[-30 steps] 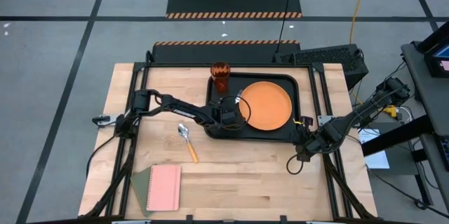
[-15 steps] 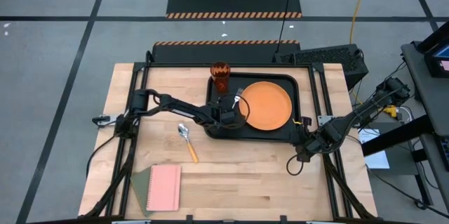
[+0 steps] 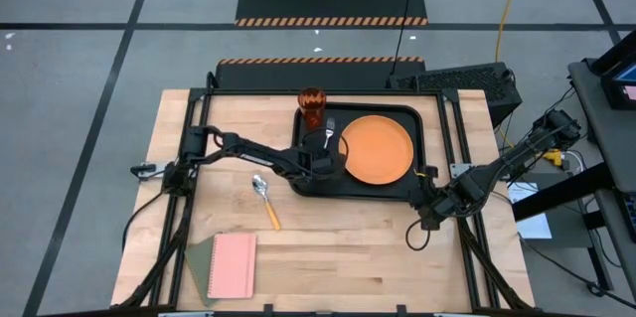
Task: Pick and place plate/cup/fork/spoon on tray
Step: Put the orange fork on the black serving tray to the left of the orange plate
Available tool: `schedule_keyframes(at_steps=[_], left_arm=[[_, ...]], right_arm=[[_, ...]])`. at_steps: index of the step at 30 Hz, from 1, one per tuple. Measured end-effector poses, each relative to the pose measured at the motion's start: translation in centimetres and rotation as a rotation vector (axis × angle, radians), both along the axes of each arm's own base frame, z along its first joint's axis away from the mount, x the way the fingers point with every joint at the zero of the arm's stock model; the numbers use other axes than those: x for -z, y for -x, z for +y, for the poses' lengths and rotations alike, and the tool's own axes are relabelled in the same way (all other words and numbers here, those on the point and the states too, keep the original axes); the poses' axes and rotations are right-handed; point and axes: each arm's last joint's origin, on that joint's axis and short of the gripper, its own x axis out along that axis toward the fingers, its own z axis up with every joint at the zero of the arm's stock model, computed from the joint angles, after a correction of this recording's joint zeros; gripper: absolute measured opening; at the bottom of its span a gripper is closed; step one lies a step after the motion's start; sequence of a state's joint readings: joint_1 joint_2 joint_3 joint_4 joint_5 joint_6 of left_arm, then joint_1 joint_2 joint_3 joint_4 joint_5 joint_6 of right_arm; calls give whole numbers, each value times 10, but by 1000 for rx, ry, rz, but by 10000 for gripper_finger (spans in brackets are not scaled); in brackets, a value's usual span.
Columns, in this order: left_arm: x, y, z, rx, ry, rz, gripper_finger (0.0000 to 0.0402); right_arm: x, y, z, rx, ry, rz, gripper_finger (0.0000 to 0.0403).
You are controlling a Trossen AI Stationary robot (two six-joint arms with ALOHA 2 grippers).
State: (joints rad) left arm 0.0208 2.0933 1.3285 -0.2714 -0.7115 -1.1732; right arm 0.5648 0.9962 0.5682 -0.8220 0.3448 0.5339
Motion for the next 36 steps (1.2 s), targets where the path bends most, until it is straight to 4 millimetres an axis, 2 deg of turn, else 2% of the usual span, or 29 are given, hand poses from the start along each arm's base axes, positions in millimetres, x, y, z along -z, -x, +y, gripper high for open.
schedule_keyframes(at_steps=[9,26,36], left_arm=[[6,1,-11,-87,33,-67,17],[5,1,-13,-154,44,-139,22],[19,-1,-10,-176,95,-141,100]], right_arm=[[-3,-9,3,2,14,-119,130],[-4,-10,4,-32,19,-126,130],[-4,-10,4,-32,14,-134,130]])
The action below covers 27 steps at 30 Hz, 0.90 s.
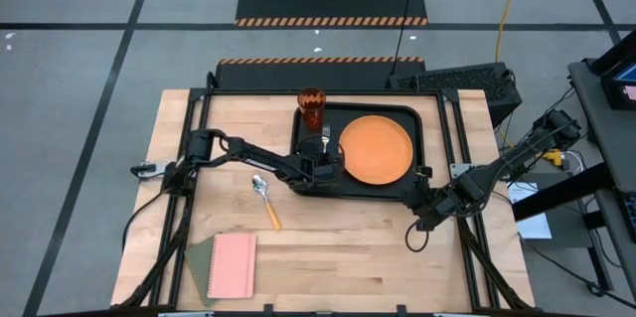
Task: Pick and place plate/cup/fork/spoon on tray
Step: Put the orange fork on the black serving tray to the left of the orange plate
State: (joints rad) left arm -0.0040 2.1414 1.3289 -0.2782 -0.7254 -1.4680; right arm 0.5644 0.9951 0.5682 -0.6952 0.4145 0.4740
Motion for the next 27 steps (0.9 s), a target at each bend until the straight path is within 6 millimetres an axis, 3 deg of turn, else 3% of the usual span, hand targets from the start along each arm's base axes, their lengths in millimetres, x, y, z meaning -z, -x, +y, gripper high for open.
schedule_keyframes(at_steps=[10,17,22,27], left_arm=[[-13,-2,-7,72,-54,5,117],[-50,4,-8,215,-131,87,117],[-64,12,2,326,-165,219,117],[-56,16,22,415,-86,312,117]], right_arm=[[0,0,0,0,-2,6,130],[-1,-1,0,7,21,-22,130],[-3,-2,0,70,-7,-70,130],[-5,-2,-1,134,-55,-98,130]])
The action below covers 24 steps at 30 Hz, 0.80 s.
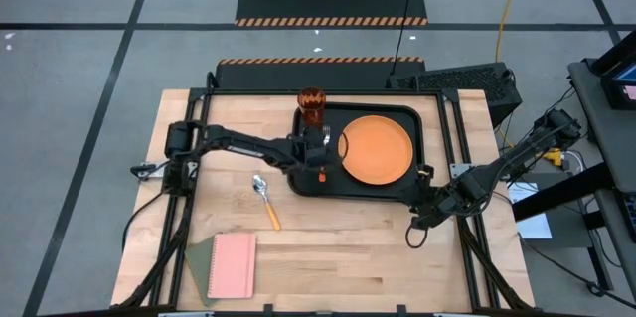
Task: Pick and place plate/cup/fork/spoon on tray
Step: Put the orange fork on the black serving tray to the left of the orange plate
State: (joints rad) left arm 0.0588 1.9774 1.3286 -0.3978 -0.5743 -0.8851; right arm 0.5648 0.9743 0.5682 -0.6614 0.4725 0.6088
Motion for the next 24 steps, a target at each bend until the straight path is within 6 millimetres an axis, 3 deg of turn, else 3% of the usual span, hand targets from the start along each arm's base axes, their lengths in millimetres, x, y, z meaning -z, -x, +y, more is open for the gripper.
schedule_keyframes(at_steps=[5,24], left_arm=[[13,-1,12,1,17,45,117],[43,-2,22,-69,25,91,117]], right_arm=[[-3,1,-1,15,-31,-16,130],[-10,6,-3,-28,-46,-43,130]])
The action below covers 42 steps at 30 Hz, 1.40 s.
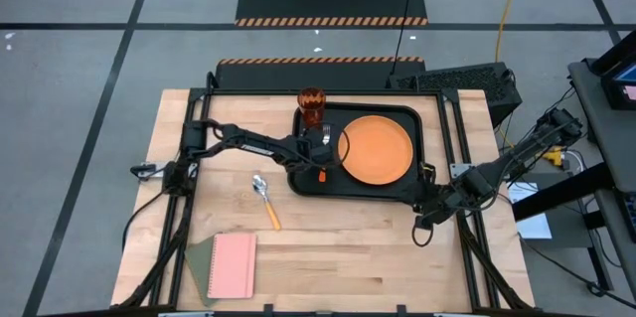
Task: Pick and place plate/cup/fork/spoon on tray
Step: Put the orange fork on the black serving tray to the left of the orange plate
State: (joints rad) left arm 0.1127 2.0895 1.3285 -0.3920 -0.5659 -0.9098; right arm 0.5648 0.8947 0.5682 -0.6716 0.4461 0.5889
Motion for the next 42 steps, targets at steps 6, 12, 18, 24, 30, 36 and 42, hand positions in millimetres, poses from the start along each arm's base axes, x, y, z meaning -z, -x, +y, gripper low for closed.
schedule_keyframes(at_steps=[6,12,18,24,30,36,42], left_arm=[[0,-1,-1,1,-1,-10,117],[0,-1,-1,-13,3,-20,117],[2,-6,-1,-1,-12,-56,117],[9,-10,0,16,-19,-65,117],[7,-10,-4,32,-14,-60,117],[-1,-9,-16,70,8,-66,117],[-5,-8,-32,89,20,-61,117]], right_arm=[[0,0,-1,-3,30,-11,130],[0,0,-1,-10,36,-9,130],[0,0,-1,-14,38,-8,130],[0,0,-1,-13,39,-5,130],[0,0,-1,-11,41,0,130],[0,1,-1,-9,38,3,130],[0,1,-1,-9,39,5,130]])
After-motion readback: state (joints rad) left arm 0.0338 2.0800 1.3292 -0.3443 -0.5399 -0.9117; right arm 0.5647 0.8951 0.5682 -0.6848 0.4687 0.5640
